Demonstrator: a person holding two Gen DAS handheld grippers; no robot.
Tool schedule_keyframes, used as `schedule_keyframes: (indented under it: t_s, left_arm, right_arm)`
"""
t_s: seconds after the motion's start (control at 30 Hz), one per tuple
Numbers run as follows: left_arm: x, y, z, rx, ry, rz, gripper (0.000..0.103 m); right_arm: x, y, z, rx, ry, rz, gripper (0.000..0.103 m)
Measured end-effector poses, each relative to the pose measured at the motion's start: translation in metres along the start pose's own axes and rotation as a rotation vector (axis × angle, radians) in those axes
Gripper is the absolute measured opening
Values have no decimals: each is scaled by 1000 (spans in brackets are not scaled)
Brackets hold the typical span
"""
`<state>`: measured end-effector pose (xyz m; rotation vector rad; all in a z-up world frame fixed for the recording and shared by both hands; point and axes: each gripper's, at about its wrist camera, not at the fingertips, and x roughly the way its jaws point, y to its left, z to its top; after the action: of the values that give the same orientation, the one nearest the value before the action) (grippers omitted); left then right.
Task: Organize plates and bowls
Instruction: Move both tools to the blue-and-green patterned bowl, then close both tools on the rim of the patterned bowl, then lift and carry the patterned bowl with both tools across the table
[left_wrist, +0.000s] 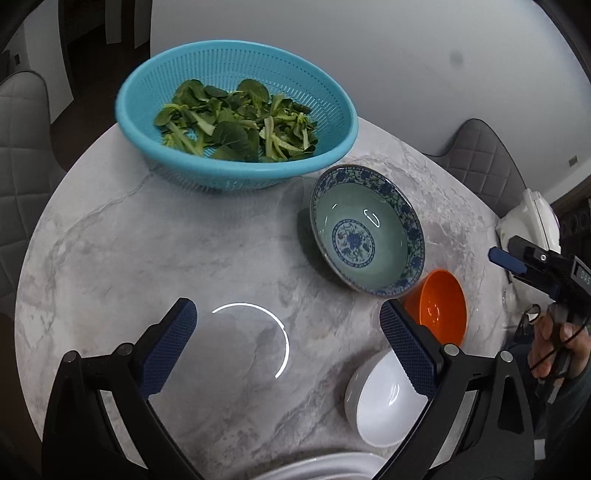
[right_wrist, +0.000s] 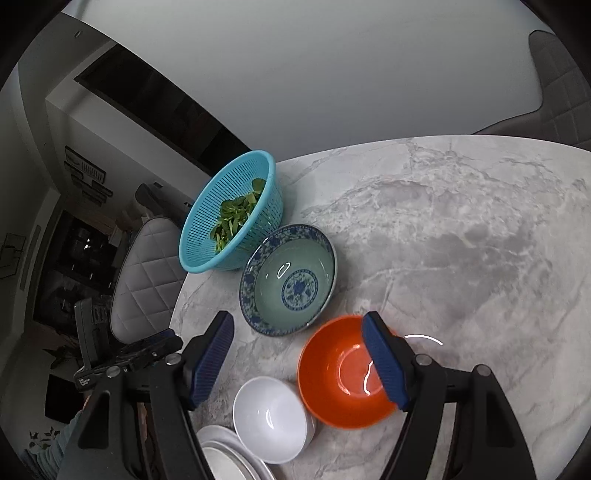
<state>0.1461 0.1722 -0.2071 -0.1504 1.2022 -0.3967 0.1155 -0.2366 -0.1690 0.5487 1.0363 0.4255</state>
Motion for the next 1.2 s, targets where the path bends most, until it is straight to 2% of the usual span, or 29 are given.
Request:
schedule_keyframes:
  t_s: [0.13,0.2,0.33,0.37,0.4,0.43,0.5,0.63,0.73,0.8,0.87,0.93,1.07,1.2]
  left_arm:
    - [38,-12,23,11,66,-18,90]
    - [50,-14,29,11,74,-26,78]
    - [70,-11,38,-25,95,-70,76]
    - [74,-11,41,-26,99,-85,72]
    - [78,-12,43,-26,105,-94,63]
    - [83,-12,45,-26,115,-99,58]
    - [90,-13,47,-29,133,-110,54]
    - [100,-14,50,-40,147,-120,50]
    - [106,-14,52,-40,157,-132,42]
    - [112,-15,53,-42,165,-134,32]
    - [114,-13,54,-52,167,-137,29]
    - [118,-12,56,-57,170,-133,19]
    - [122,-11,53,-66,180,-135,16]
    - [128,-8,49,-83,178,-132,9]
  right_arm:
    - [50,-27,29,51,116,32,71]
    - [68,-38,38,75,156,41,70]
    - [94,-53,47,118,230,103,65]
    - [99,-56,48,127,243,114,63]
    - [105,-59,48,138,259,122,60]
    - [109,-60,48,148,275,134,58]
    - [116,-62,49,152,303,147,52]
    - [127,-58,50,137,330,157,50]
    - [133,-54,51,127,339,176,48]
    - [138,-53,53,124,348,183,40]
    - [143,-50,55,117,350,172,38]
    - [146,-48,55,109,357,156,35]
    - [149,-50,54,111,374,130,22]
    - [153,-54,52,119,387,118,13]
